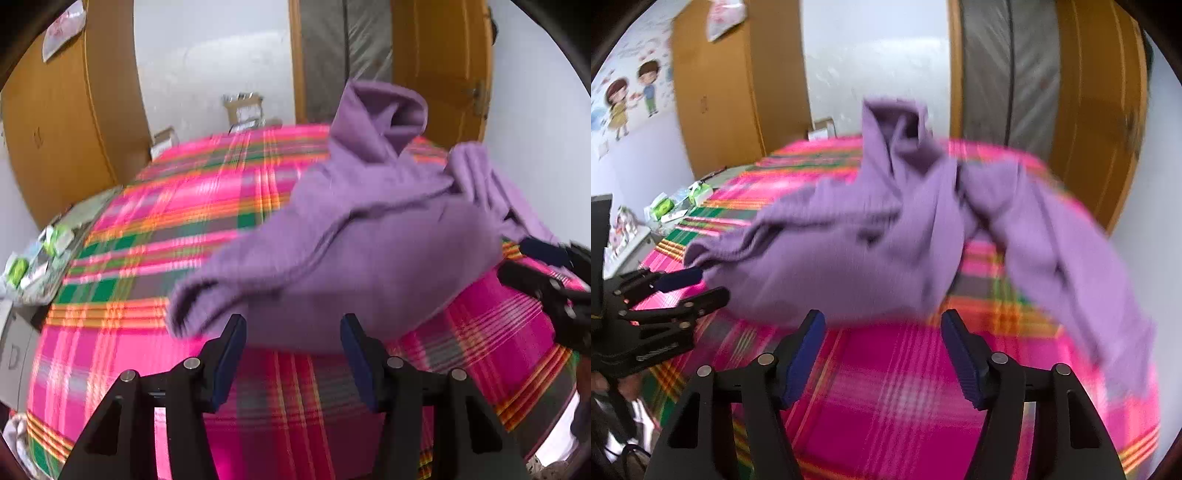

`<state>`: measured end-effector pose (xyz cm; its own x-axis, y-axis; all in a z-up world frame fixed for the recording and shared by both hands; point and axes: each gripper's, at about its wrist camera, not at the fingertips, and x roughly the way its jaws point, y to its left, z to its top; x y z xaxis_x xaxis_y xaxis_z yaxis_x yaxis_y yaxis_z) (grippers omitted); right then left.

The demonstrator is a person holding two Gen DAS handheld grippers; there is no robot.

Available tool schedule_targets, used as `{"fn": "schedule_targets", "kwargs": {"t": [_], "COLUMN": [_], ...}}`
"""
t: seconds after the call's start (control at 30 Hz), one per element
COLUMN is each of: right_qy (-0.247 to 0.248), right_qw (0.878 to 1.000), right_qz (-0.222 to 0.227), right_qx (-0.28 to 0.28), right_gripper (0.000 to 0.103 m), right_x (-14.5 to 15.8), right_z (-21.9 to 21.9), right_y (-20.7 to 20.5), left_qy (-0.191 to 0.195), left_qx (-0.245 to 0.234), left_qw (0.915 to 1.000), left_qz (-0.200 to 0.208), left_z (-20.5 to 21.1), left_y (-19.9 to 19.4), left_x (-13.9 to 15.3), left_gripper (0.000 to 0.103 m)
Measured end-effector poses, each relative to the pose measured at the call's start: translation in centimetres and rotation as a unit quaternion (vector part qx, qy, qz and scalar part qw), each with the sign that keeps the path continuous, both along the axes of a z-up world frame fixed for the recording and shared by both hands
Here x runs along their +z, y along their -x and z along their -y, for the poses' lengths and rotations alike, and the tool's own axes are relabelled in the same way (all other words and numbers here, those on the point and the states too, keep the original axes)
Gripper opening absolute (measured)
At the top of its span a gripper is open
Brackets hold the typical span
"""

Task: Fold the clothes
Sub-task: 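Grasp the purple sweatshirt hem with the right tool while the left tool grasps another edge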

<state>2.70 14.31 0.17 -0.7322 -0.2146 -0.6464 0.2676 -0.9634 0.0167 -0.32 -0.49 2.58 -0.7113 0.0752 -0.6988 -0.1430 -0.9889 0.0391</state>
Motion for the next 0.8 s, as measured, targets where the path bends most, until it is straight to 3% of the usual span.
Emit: {"fn": "schedule_targets", "kwargs": {"t": [0.1, 0.23, 0.3, 0.57, 0.8], "right_qy": [-0.037, -0.044, -0.068, -0.107, -0.145], "right_qw": [0.999, 0.996, 0.994, 0.982, 0.971], "right_qz": [-0.035, -0.078, -0.079, -0.037, -0.018], "right_qx": [0.014, 0.026, 0.040, 0.153, 0.187], "right_gripper": [0.060, 0.046, 0.041, 0.041, 0.042], "right_x": [2.0, 4.1, 4.2, 2.3, 0.9], "right_z": [0.4, 0.4, 1.3, 3.6, 4.2], "right_y": [1.7, 3.3, 4.9, 8.9, 9.1], "left_qy": [0.011, 0.035, 0.043, 0.074, 0.106], "left_qx": [-0.010, -0.021, -0.032, -0.034, -0.027], "left_qw": [0.9997, 0.9988, 0.9983, 0.9967, 0.9939], "left_qz": [-0.018, -0.028, -0.021, 0.000, 0.011], "left_z": [0.0, -0.5, -0.9, -1.1, 0.6], "left_y": [0.6, 2.0, 2.7, 3.4, 3.7], "left_x": [1.1, 1.9, 1.8, 0.5, 0.1], "left_gripper": [0.054, 0.054, 0.054, 0.054, 0.054]}}
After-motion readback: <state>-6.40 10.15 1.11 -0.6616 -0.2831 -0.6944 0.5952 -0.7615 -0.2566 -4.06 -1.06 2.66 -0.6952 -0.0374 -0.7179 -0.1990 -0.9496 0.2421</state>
